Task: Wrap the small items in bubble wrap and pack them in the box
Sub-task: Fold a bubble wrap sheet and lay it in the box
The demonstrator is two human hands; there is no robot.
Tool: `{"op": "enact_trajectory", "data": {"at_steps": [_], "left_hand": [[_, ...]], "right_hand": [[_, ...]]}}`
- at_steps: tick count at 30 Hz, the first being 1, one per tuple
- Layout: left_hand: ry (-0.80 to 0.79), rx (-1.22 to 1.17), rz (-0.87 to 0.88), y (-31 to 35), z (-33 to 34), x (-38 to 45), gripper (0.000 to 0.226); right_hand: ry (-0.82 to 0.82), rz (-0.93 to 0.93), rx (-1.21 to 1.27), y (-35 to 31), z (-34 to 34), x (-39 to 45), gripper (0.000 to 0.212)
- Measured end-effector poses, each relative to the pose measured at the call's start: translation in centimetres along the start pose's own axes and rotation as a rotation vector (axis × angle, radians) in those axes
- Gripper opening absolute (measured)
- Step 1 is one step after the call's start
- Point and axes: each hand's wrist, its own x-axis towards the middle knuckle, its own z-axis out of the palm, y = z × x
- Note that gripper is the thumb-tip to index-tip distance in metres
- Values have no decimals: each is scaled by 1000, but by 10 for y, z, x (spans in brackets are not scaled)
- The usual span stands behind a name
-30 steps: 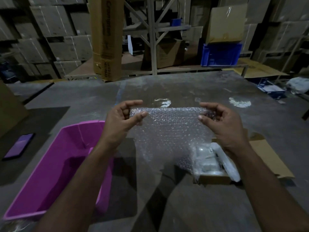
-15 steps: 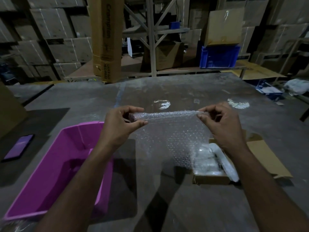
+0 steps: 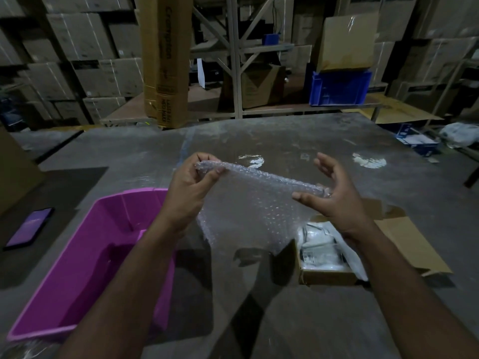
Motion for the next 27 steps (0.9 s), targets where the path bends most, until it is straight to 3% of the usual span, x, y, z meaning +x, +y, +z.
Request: {"op": "enact_trajectory", "data": {"at_steps": [3, 6, 8, 11, 14, 19, 21, 24, 27], "left_hand": [[7, -169, -51, 3, 1, 2, 7], [66, -228, -75, 5, 3, 6, 7], [114, -222, -85, 2, 4, 7, 18], [128, -226, -131, -9, 1, 7, 46], [-8, -152, -234, -29, -1, -1, 68], [-227, -102, -426, -67, 13, -25, 56], [-165, -158, -431, -73, 17, -29, 60], [-31, -201, -427, -72, 20, -27, 64], [43, -86, -396, -68, 21, -27, 81]], "right_hand": [[-102, 132, 237, 14, 8, -1, 92], [-156, 193, 348, 31, 17, -4, 67], [-147, 177, 377, 30, 23, -6, 44], [-114, 189, 466, 27, 26, -8, 38], [-36, 206, 503, 24, 24, -5, 25], [67, 232, 514, 28, 21, -2, 14], [75, 250, 519, 33, 18, -2, 25], [-10, 318, 445, 40, 15, -4, 83], [47, 368, 369, 47, 18, -6, 103]]}}
